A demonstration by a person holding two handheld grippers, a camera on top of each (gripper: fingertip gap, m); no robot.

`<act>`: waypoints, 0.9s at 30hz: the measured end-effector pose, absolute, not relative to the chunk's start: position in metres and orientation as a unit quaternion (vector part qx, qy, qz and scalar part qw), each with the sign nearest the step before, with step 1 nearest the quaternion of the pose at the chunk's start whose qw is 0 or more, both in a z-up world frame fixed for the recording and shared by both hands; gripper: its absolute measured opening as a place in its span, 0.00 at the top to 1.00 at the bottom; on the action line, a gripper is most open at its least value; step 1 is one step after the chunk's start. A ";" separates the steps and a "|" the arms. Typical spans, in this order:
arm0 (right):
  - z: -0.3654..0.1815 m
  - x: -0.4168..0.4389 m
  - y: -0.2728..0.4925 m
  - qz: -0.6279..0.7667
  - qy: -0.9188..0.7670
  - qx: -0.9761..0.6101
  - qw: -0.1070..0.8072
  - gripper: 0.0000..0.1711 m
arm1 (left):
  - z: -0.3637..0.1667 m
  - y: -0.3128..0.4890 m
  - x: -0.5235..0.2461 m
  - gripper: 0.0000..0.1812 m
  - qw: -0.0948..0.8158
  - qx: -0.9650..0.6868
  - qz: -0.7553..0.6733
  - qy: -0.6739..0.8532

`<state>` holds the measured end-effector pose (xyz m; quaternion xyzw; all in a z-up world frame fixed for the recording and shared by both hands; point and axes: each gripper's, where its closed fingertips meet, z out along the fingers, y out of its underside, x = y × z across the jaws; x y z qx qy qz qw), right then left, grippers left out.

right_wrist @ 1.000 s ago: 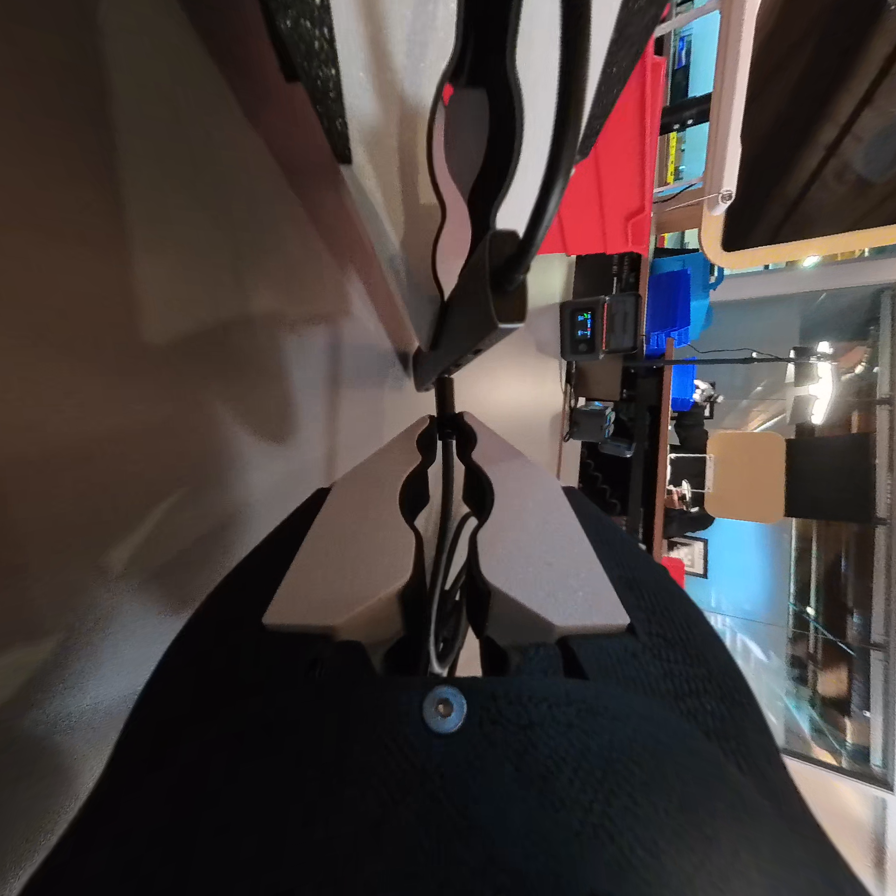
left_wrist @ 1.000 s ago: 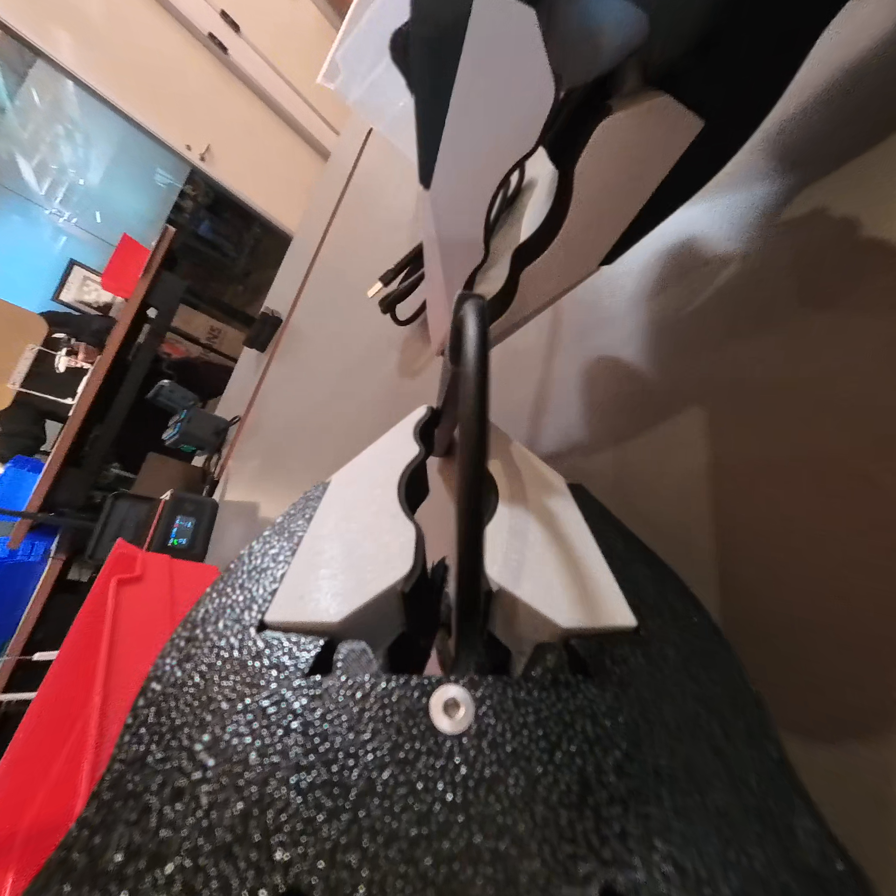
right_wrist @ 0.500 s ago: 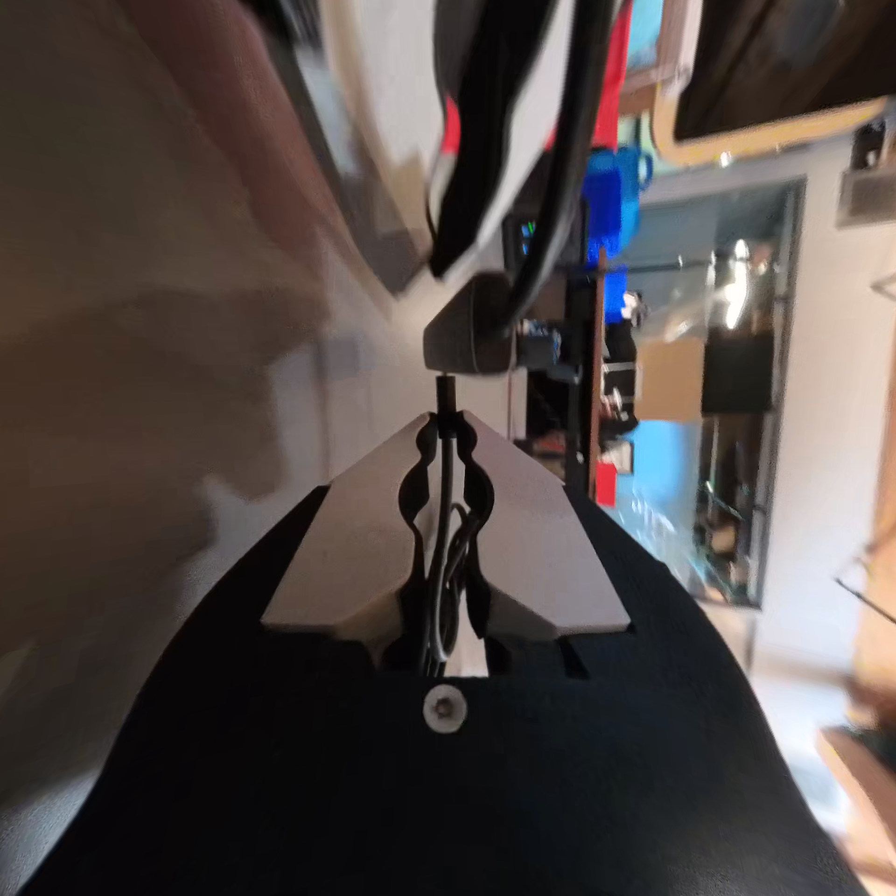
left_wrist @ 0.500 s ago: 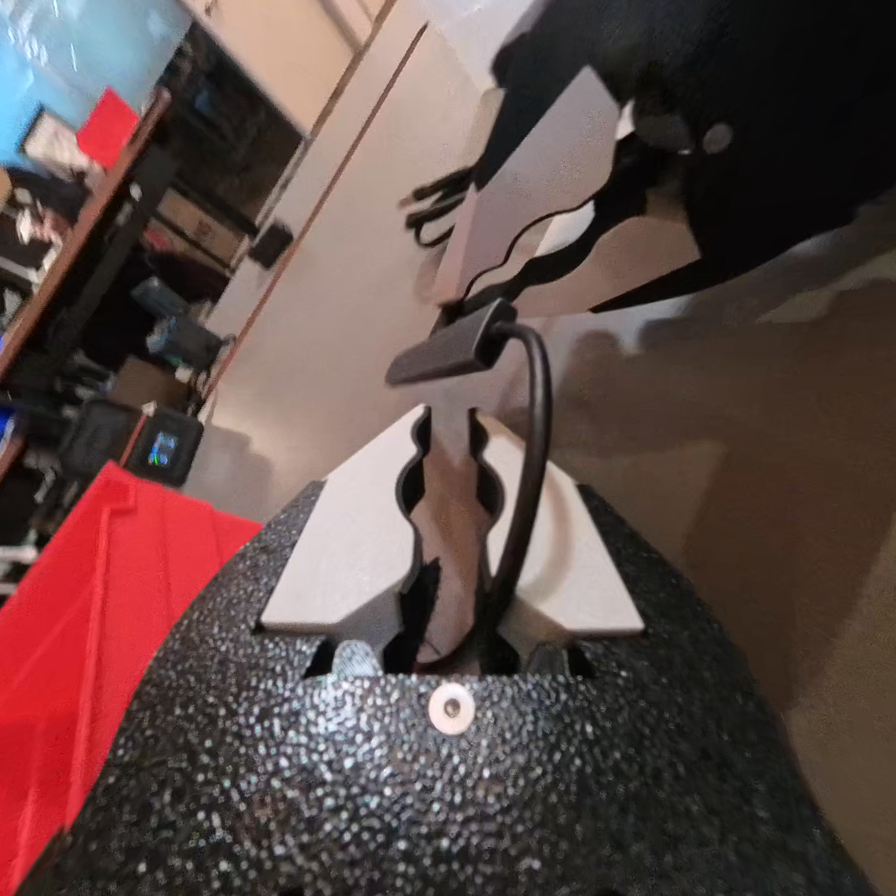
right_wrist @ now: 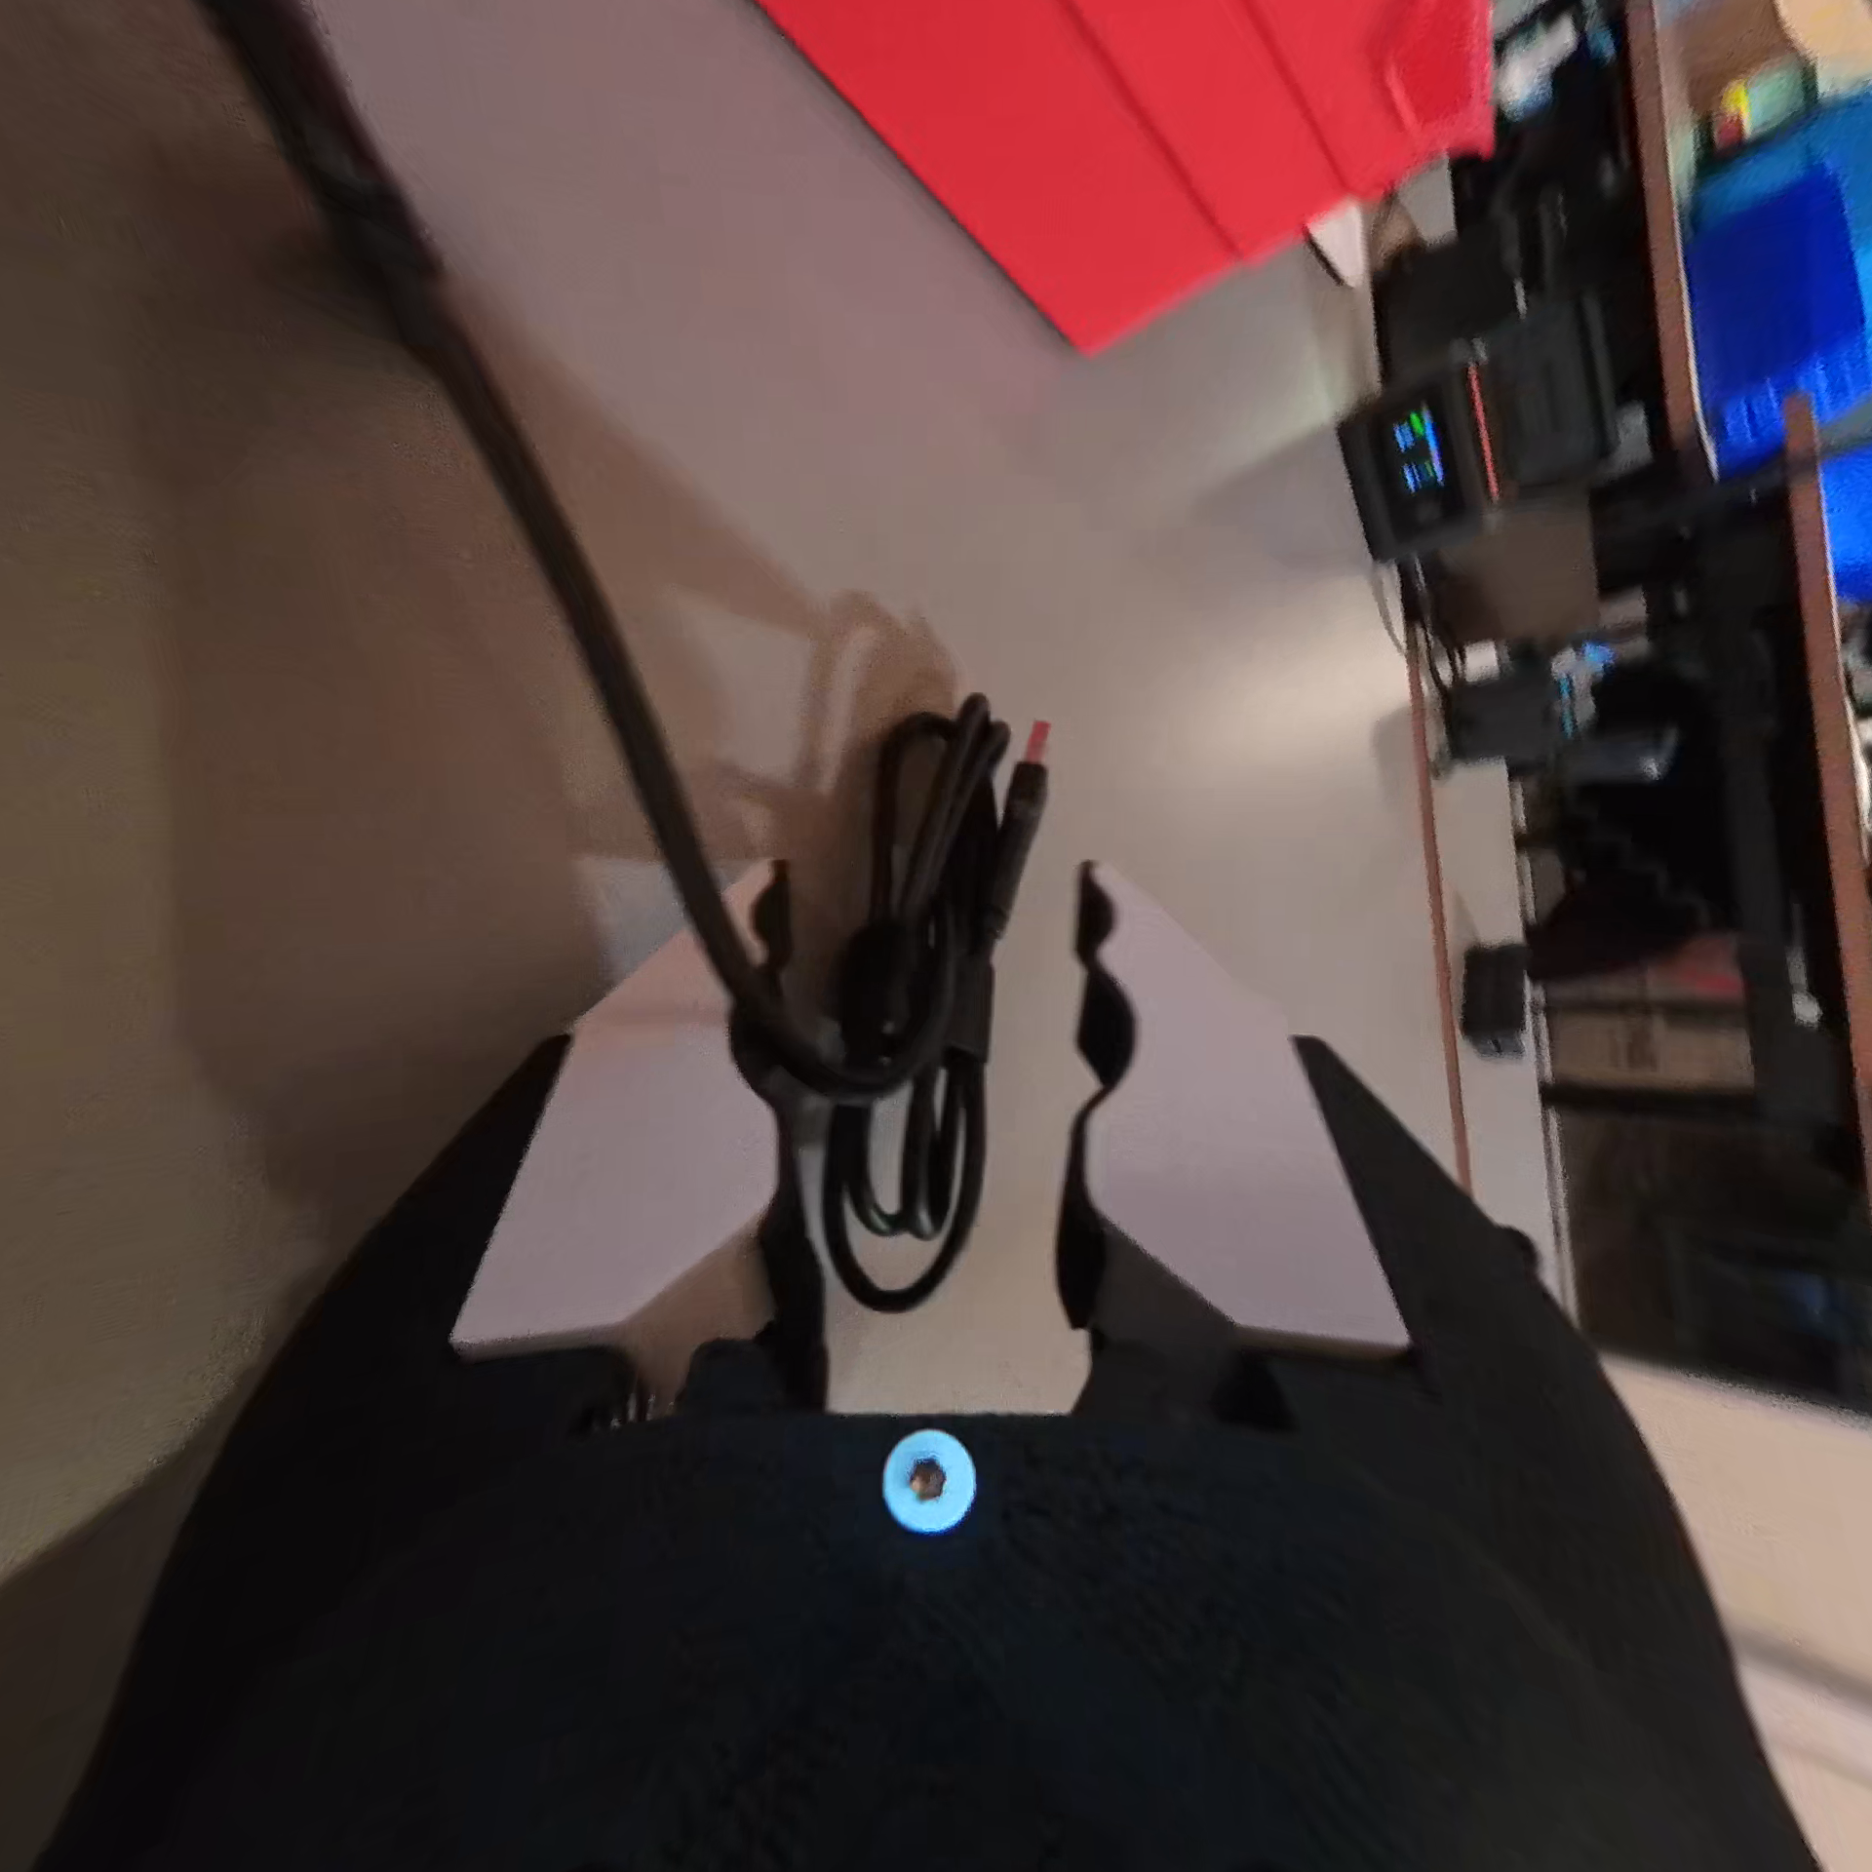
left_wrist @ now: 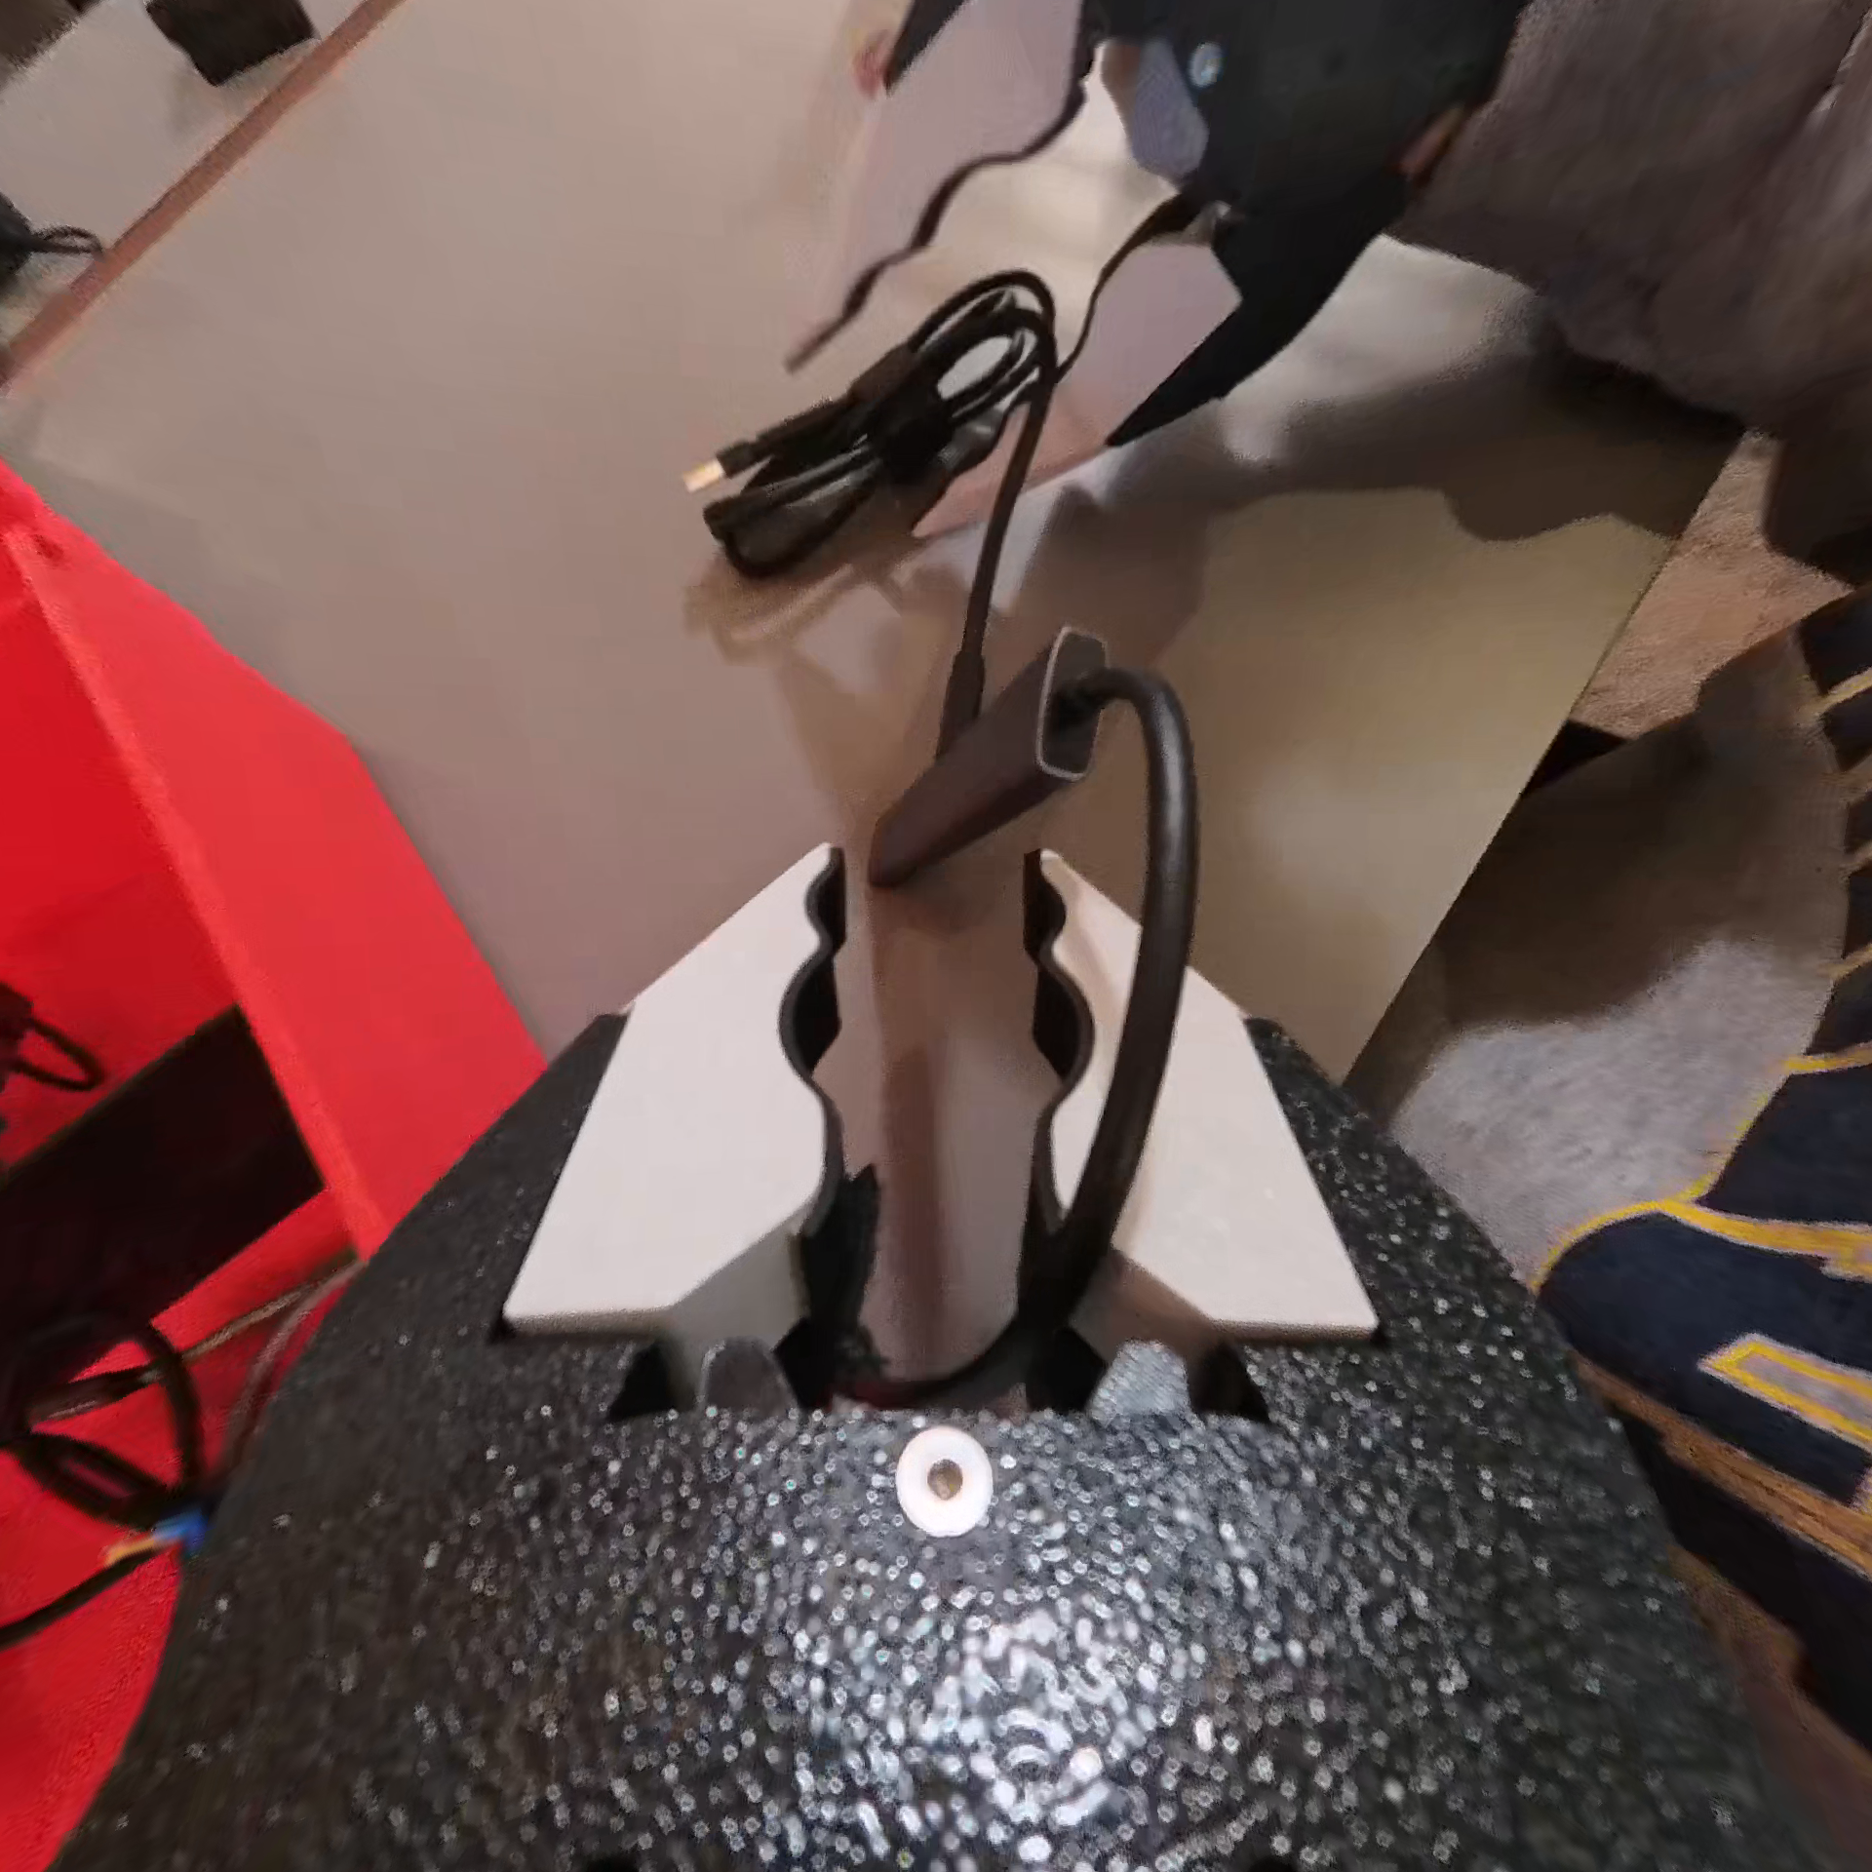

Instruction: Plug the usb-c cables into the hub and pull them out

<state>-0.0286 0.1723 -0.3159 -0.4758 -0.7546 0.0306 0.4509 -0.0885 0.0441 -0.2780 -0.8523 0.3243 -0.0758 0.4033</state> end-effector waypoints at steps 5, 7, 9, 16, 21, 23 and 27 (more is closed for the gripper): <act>-0.306 -0.032 0.181 -0.028 -0.749 -0.452 0.484 1.00 | -0.288 0.044 -0.084 0.76 0.402 -0.856 -0.103 0.308; -0.300 -0.024 0.204 -0.069 -0.720 -0.486 0.490 1.00 | -0.285 0.042 -0.082 0.72 0.412 -0.850 -0.113 0.307; -0.292 -0.016 0.226 -0.104 -0.686 -0.516 0.502 1.00 | -0.282 0.040 -0.079 0.70 0.417 -0.847 -0.133 0.303; -0.283 0.017 0.281 -0.199 -0.606 -0.579 0.508 1.00 | -0.265 0.041 -0.077 0.67 0.463 -0.826 -0.118 0.301; -0.310 0.012 0.243 -0.062 -0.649 -0.626 0.428 0.89 | -0.252 0.035 -0.082 0.69 0.484 -0.820 -0.125 0.279; -0.308 0.014 0.228 0.006 -0.634 -0.663 0.397 0.78 | -0.246 0.036 -0.092 0.71 0.489 -0.827 -0.128 0.248; -0.291 0.012 0.182 0.131 -0.641 -0.683 0.324 0.67 | -0.240 0.043 -0.090 0.70 0.490 -0.824 -0.177 0.223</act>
